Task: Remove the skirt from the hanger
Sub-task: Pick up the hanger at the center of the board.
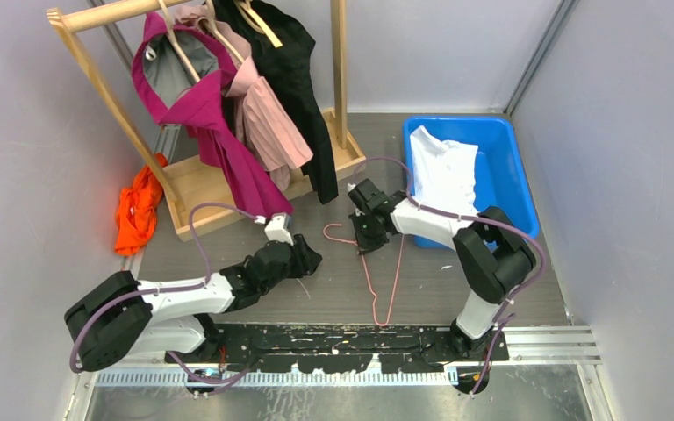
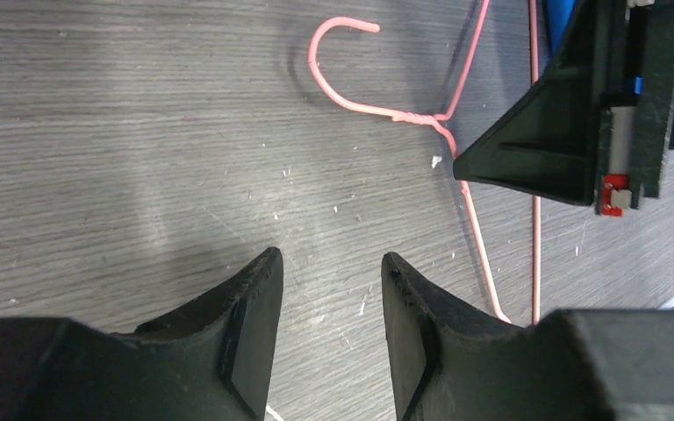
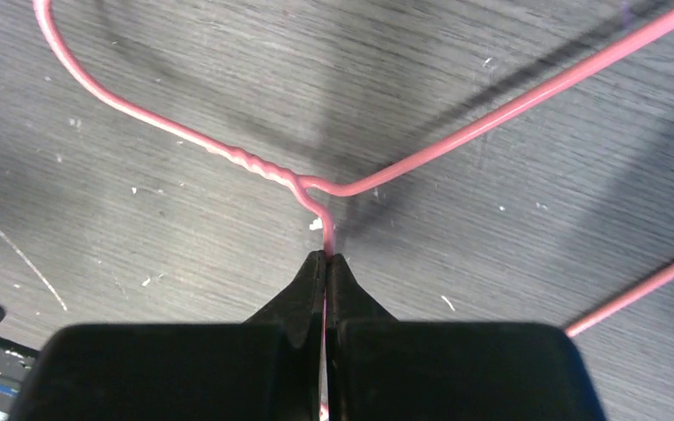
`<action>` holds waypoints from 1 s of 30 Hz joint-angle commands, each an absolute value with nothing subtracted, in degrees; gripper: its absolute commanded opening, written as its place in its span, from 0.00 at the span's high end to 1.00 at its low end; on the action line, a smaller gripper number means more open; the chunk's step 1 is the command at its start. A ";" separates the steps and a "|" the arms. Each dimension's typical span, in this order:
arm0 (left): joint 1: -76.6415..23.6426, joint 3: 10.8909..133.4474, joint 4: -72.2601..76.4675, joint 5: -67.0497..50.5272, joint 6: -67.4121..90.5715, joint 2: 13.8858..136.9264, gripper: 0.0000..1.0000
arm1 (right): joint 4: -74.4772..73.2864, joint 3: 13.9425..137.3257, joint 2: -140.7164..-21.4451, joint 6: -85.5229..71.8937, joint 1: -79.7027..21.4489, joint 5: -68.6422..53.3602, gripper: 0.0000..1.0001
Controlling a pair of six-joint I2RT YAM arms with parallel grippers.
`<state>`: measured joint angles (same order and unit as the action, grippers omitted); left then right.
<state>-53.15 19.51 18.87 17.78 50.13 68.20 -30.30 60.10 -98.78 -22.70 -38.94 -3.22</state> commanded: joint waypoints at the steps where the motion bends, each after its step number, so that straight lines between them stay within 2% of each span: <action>1: -53.17 22.53 24.01 17.64 48.90 68.72 0.54 | -28.89 59.97 -92.59 -24.24 -39.26 -1.75 0.99; 12: -53.22 26.72 23.99 16.70 46.66 69.89 0.54 | -29.10 59.35 -88.95 -24.61 -39.26 -0.91 0.99; 15: -53.18 27.64 25.80 16.50 45.60 69.79 0.49 | -28.92 59.17 -88.95 -24.57 -39.24 -1.04 0.99; 19: -53.16 28.56 28.03 17.04 44.26 70.52 0.48 | -28.86 59.15 -88.82 -24.61 -39.26 -1.14 0.99; 30: -53.20 31.11 34.18 15.50 44.02 80.71 0.48 | -29.05 58.70 -87.89 -24.44 -39.26 -0.98 0.99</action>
